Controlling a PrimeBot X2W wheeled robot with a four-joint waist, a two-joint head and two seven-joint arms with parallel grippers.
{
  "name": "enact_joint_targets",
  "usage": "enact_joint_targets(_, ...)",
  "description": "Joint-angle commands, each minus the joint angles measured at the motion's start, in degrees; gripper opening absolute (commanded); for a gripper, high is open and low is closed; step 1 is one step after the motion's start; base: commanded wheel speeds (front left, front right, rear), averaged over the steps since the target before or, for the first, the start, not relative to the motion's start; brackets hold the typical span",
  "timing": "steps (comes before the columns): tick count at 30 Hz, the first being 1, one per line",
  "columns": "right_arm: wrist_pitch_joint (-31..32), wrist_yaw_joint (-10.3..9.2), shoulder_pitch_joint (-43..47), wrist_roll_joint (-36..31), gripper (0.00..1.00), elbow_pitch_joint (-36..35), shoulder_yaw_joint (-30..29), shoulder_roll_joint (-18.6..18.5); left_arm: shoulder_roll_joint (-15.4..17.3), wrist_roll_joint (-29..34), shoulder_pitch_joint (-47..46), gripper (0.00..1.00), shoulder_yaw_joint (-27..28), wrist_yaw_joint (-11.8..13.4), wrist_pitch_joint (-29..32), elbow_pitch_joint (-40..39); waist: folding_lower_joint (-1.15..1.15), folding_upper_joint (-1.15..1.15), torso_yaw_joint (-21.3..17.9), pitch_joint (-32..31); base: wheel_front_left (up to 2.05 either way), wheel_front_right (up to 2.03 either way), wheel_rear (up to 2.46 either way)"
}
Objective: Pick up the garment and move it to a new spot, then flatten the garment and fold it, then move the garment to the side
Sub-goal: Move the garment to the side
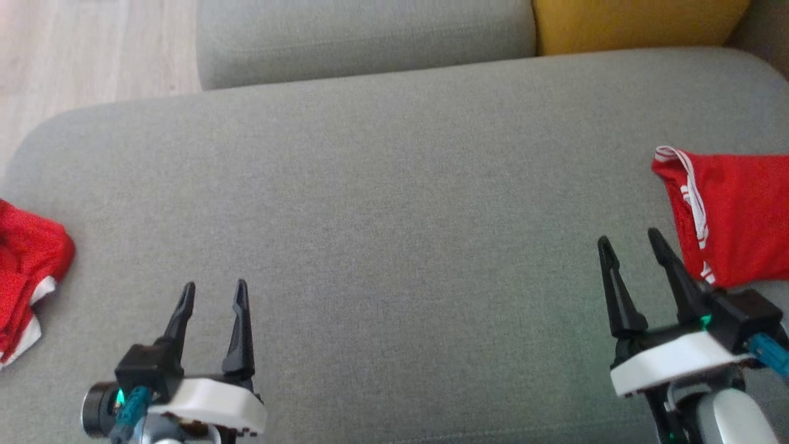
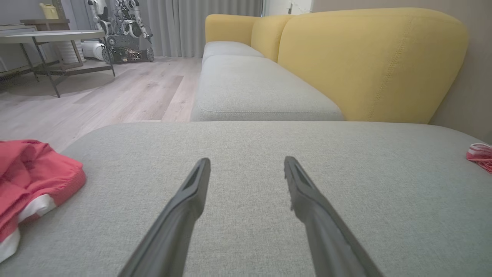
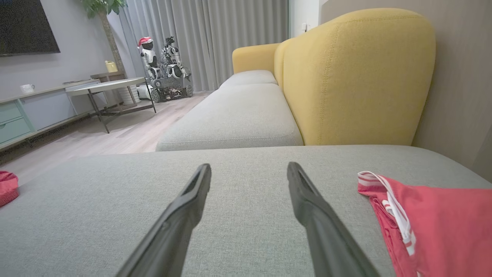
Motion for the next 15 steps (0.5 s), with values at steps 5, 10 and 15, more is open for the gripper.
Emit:
enact_joint_targets(5,1.4,-0.05,2.0,-1.1,1.00,-4.0,-0.2,1.0,1.5,-0.6,-0.1,1.00,1.4,0.6,0.5,-2.5,0.00,0.00,0.7,-2.4,0.00,0.00,0.00)
enact_joint_targets(10,2.0,-0.05,3.5,-2.0,1.00,-5.4,-0.8,1.7,1.9,-0.6,0.7,1.00,1.1,0.9,0.9,-3.3,0.00,0.00,0.8,-2.8,0.00,0.00,0.00)
enact_joint_targets(15,2.4,-0.05,3.9,-2.3,1.00,-6.3,-1.0,2.1,2.2,-0.7,0.9,1.00,1.1,1.2,1.3,-3.8,0.00,0.00,0.6,-3.0,0.00,0.00,0.00)
